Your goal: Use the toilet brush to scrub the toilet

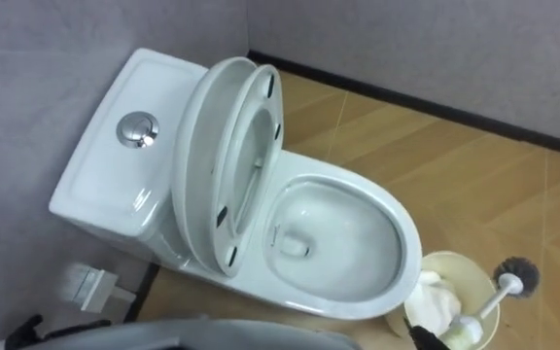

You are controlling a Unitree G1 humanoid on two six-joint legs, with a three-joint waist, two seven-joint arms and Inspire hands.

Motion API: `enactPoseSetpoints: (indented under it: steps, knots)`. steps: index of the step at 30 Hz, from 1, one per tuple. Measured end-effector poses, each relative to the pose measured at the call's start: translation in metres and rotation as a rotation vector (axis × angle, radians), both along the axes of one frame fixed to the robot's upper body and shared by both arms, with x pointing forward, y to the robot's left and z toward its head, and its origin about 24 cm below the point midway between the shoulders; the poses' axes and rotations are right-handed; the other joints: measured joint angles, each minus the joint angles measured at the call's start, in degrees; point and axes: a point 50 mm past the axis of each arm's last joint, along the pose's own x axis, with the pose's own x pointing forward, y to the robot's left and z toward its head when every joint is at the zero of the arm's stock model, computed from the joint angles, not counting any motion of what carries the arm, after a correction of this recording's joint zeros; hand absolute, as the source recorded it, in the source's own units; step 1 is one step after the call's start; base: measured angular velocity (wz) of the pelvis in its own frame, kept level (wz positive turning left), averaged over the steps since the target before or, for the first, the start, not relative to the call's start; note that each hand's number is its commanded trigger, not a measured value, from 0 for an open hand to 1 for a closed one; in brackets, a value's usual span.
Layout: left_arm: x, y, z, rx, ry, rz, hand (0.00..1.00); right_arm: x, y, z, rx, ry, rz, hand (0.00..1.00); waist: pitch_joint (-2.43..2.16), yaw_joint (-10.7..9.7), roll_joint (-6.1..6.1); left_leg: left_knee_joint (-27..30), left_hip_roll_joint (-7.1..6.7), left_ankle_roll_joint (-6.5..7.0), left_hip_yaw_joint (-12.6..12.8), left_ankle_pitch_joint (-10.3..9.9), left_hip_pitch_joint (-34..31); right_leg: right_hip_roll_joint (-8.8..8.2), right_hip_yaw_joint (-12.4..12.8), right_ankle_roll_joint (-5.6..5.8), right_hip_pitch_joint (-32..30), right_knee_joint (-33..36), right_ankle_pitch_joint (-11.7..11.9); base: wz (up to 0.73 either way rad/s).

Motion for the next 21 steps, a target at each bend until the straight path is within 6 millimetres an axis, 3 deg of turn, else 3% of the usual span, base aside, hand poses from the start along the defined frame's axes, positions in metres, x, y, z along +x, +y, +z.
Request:
enactPoseSetpoints:
  steps: [6,12,15,16,19,21]
  knots:
    - [0.015,0.004,0.021,0.166,-0.055,-0.031,0.00,0.013,-0.006,0.003,-0.085,0.015,0.182,1.00,0.40,0.0,-0.30,0.2,0.19,-0.45,-2.4,0.5,-0.7,1.20,-0.2,-0.43,1.5,-3.0,1.8,0.16]
    - [0.048,-0.007,0.045,0.361,-0.138,-0.237,0.00,0.017,-0.005,0.003,-0.121,0.024,0.334,1.00,0.83,1.0,0.34,0.2,0.30,-1.11,-3.3,1.7,-1.3,1.61,0.8,-0.76,1.2,-2.9,2.0,0.09]
    - [0.084,-0.024,0.078,0.509,-0.348,-0.449,0.00,0.021,-0.005,0.003,-0.138,0.018,0.382,1.00,0.66,0.9,0.58,0.2,0.19,-1.34,-3.3,2.5,-2.0,1.58,1.8,-1.74,0.3,-2.9,1.6,-0.03]
    - [0.099,-0.031,0.093,0.581,-0.440,-0.539,0.00,0.021,-0.005,0.003,-0.143,0.022,0.407,1.00,0.38,0.5,0.80,-0.2,0.18,-1.38,-3.1,2.9,-1.9,1.55,2.0,-1.89,0.0,-2.8,1.5,-0.05]
    - [0.119,-0.034,0.114,0.749,-0.548,-0.682,0.00,0.021,-0.006,0.004,-0.150,0.032,0.483,1.00,-0.28,-0.7,1.35,-2.4,0.13,-1.29,-2.0,3.8,-0.4,1.41,3.1,-1.91,-0.1,-2.8,1.5,-0.21]
    - [0.122,-0.034,0.116,0.800,-0.537,-0.737,0.00,0.020,-0.006,0.004,-0.145,0.036,0.511,1.00,-0.86,-1.9,2.17,-3.3,0.04,-1.21,-1.7,4.0,0.2,1.24,3.4,-1.88,0.0,-2.6,1.6,-0.21]
